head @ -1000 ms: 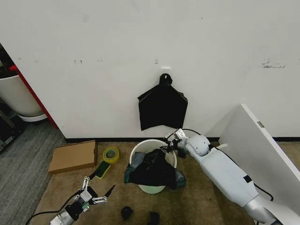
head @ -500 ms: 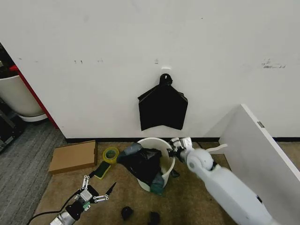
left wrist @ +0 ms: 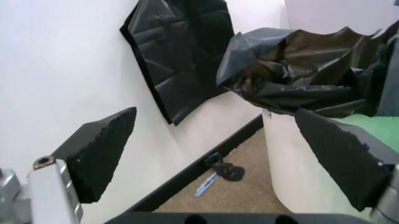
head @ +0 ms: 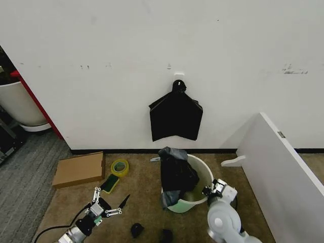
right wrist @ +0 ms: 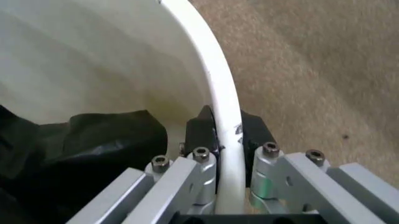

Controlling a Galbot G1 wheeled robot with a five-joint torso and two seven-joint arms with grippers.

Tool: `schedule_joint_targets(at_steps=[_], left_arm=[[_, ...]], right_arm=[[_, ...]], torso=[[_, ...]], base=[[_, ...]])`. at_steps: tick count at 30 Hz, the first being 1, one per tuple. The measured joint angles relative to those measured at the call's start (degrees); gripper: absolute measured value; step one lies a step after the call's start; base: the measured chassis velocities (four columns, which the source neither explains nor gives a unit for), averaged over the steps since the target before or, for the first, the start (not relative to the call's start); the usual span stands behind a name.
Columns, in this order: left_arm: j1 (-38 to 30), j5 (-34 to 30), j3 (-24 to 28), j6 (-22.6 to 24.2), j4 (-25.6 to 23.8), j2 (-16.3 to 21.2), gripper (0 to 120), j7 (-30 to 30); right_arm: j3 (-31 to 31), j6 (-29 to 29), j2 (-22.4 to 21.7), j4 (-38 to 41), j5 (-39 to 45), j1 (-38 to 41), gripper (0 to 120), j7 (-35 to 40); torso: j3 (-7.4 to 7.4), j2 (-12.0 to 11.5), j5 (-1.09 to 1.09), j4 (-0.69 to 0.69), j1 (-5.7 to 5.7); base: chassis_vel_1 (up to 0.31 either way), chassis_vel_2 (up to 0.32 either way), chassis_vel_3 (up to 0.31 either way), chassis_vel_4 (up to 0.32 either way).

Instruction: Place the garbage bag over the trash bin.

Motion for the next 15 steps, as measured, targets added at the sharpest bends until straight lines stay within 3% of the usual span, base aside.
schedule_joint_targets(at_steps=[3,9,15], left_arm=[[0.13,0.04,-0.01,0.04,-0.18,-0.02,100,0.03],[0.71,0.01,-0.78,-0.02,-0.46,0.05,100,0.08],[0.75,-0.12,-1.23,-0.46,0.41,0.02,100,0.16]], right_arm=[[-0.05,-0.12,0.02,0.87,-0.26,-0.88,3,-0.68],[-0.9,-0.73,0.49,7.4,-3.18,-3.31,21,-0.14],[-2.67,-1.24,1.41,19.04,-9.3,-4.4,46,2.36]], torso=[[0.0,0.0,0.0,0.0,0.0],[0.02,0.0,0.02,0.02,0.01],[0.01,-0.01,0.01,0.02,0.01]], base=[[0.0,0.0,0.0,0.0],[0.0,0.0,0.0,0.0],[0.0,0.0,0.0,0.0]])
